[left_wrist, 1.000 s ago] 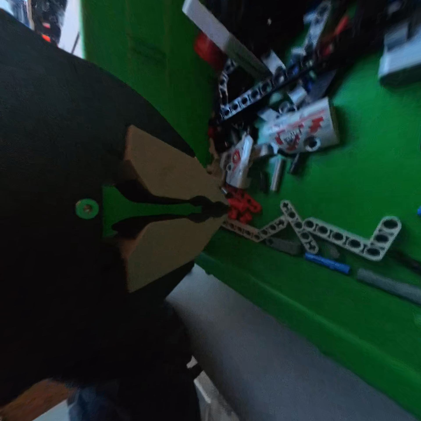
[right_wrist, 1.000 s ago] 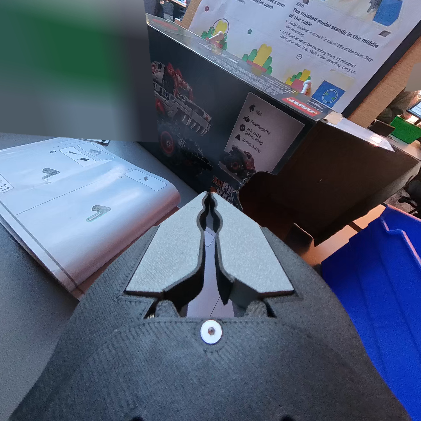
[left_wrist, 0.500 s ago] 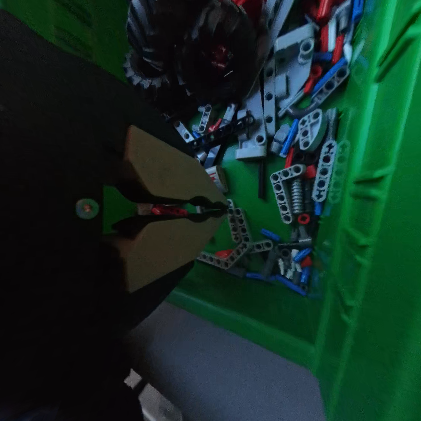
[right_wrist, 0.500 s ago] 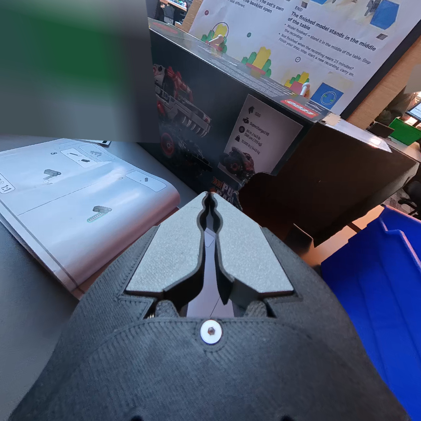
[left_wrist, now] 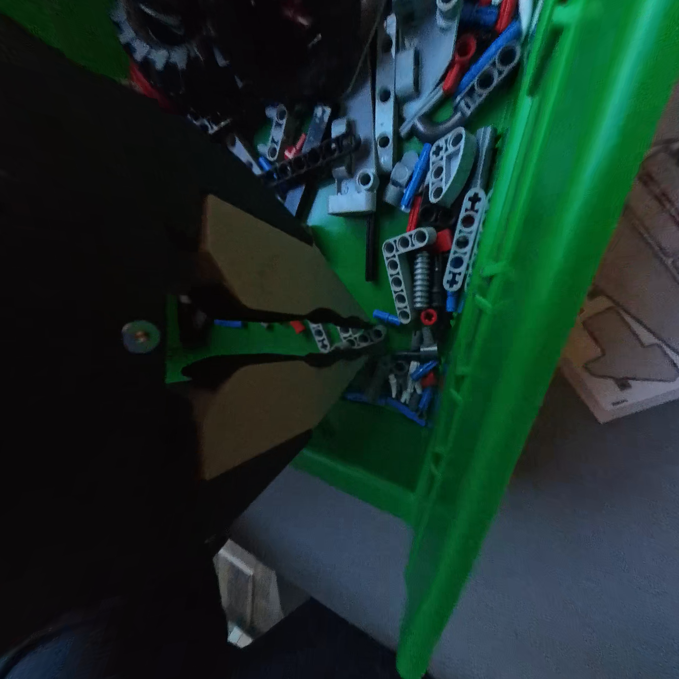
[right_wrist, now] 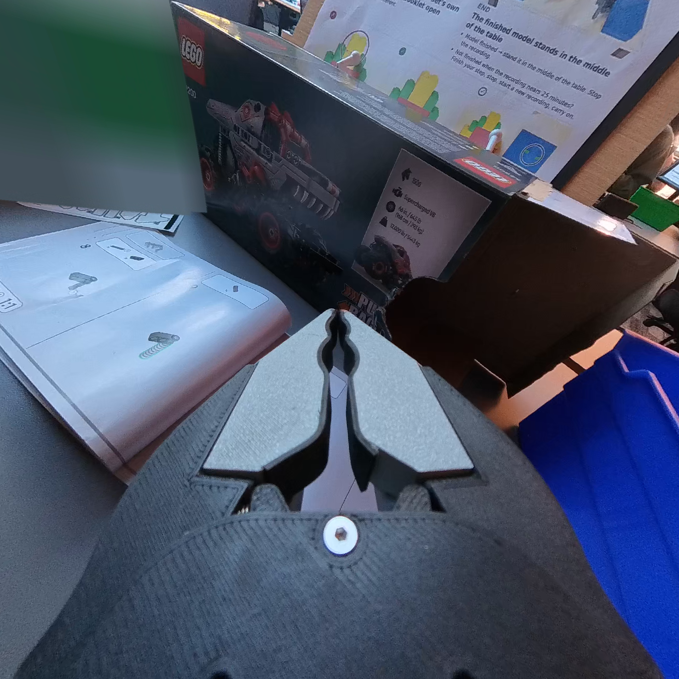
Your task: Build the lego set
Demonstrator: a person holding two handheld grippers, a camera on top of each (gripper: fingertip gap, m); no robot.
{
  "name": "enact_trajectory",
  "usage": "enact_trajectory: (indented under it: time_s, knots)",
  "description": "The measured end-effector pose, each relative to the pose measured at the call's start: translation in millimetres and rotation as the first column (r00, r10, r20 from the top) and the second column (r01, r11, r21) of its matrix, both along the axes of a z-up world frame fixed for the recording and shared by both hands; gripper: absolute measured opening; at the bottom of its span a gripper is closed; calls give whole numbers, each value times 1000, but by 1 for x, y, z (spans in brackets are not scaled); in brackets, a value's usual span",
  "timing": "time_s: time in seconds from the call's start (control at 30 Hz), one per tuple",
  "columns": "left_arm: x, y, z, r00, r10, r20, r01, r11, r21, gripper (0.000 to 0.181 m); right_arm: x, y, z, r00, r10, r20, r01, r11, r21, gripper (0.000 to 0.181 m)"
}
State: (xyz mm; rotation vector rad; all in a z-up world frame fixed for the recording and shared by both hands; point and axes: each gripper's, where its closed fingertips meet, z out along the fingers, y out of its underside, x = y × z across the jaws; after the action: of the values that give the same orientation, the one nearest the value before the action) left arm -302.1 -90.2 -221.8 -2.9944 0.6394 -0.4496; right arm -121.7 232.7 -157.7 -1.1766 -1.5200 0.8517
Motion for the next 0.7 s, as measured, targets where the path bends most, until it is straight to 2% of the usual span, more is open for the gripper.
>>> enact_trajectory:
  time_s: [0.1,0.37,0.7]
  knots:
    - [-17,5,0,994,7,-112,-2,999,45,16,0,0,-1,1000,2,4,-2,1000,-1,0]
    - [-25,14,22,993,67,-102,-52,988,145,19,0,-3,1,1000,9,-8,-9,1000,4,0]
    - [-25,14,21,990,54,-132,-35,989,141,18,0,-2,2,1000,7,-11,-8,1000,-5,0]
